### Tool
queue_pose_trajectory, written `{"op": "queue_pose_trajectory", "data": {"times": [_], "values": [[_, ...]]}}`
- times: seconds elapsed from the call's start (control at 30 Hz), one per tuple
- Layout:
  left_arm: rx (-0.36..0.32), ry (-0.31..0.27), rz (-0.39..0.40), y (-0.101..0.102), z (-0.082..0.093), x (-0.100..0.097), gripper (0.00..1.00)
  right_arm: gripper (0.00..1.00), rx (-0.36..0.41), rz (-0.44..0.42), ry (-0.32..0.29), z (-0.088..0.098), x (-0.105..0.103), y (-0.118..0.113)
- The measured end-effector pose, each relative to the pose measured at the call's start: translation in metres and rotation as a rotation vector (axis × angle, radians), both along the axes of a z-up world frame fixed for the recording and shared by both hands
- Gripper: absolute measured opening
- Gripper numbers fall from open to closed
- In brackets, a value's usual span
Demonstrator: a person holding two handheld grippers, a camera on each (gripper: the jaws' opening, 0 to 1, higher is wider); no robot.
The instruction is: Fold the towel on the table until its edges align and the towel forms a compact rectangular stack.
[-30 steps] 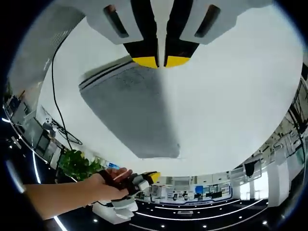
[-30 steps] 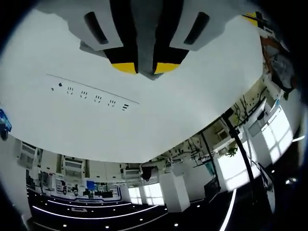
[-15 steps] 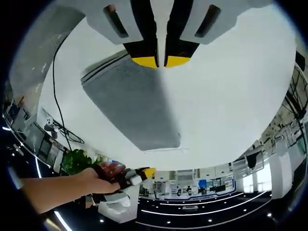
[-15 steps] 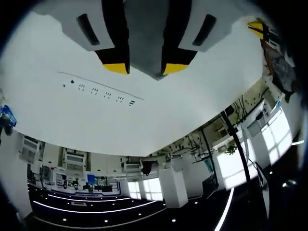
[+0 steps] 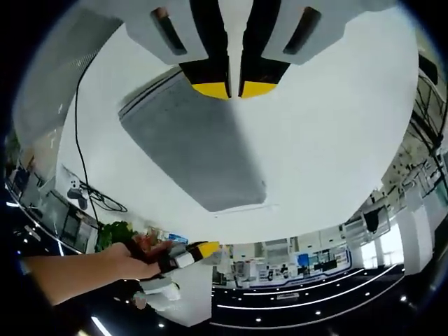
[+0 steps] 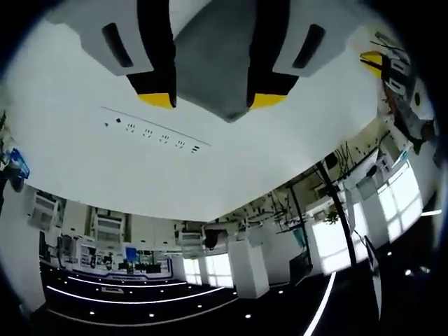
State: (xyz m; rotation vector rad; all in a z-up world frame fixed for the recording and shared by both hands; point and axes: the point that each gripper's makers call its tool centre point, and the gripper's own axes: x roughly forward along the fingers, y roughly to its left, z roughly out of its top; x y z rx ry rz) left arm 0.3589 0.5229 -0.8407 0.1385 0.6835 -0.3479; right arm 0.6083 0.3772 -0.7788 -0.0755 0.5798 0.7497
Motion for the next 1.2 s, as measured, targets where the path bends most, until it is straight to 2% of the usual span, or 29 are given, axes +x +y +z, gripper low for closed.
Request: {"op": "queue_pose_trajectory", "data": {"times": [0.07,0.13,0.17,0.2,0.37,0.67,0.8,0.97,1.07,1.2], "values": [[0.004,-0.005,-0.01,-0.001,0.004,0.002,0.05,0.43,-0.02,-0.008,-0.044,0.007,0.002,-0.007],[0.014,-0.022,-0.019,-0.001,0.009,0.006,0.06,0.47,-0.01,-0.019,-0.045,0.012,-0.001,-0.01],[0.037,-0.056,-0.034,0.0,0.015,0.009,0.08,0.48,-0.003,-0.027,-0.043,0.015,-0.003,-0.013],[0.051,-0.065,-0.041,0.0,0.018,0.011,0.09,0.48,-0.001,-0.028,-0.043,0.012,-0.002,-0.014],[0.044,-0.066,-0.04,0.002,0.023,0.02,0.13,0.49,-0.01,-0.039,-0.063,0.015,-0.009,-0.023],[0.077,-0.107,-0.071,0.002,0.036,0.046,0.2,0.48,0.06,-0.089,-0.054,0.024,-0.028,-0.033],[0.098,-0.13,-0.099,-0.002,0.045,0.049,0.23,0.47,0.079,-0.085,-0.063,0.032,-0.037,-0.033],[0.102,-0.144,-0.123,-0.006,0.052,0.056,0.25,0.47,0.076,-0.068,-0.077,0.035,-0.042,-0.03],[0.088,-0.131,-0.116,-0.005,0.05,0.062,0.26,0.47,0.068,-0.056,-0.085,0.033,-0.053,-0.03],[0.071,-0.124,-0.11,-0.005,0.05,0.069,0.25,0.44,0.067,-0.059,-0.088,0.033,-0.055,-0.034]]}}
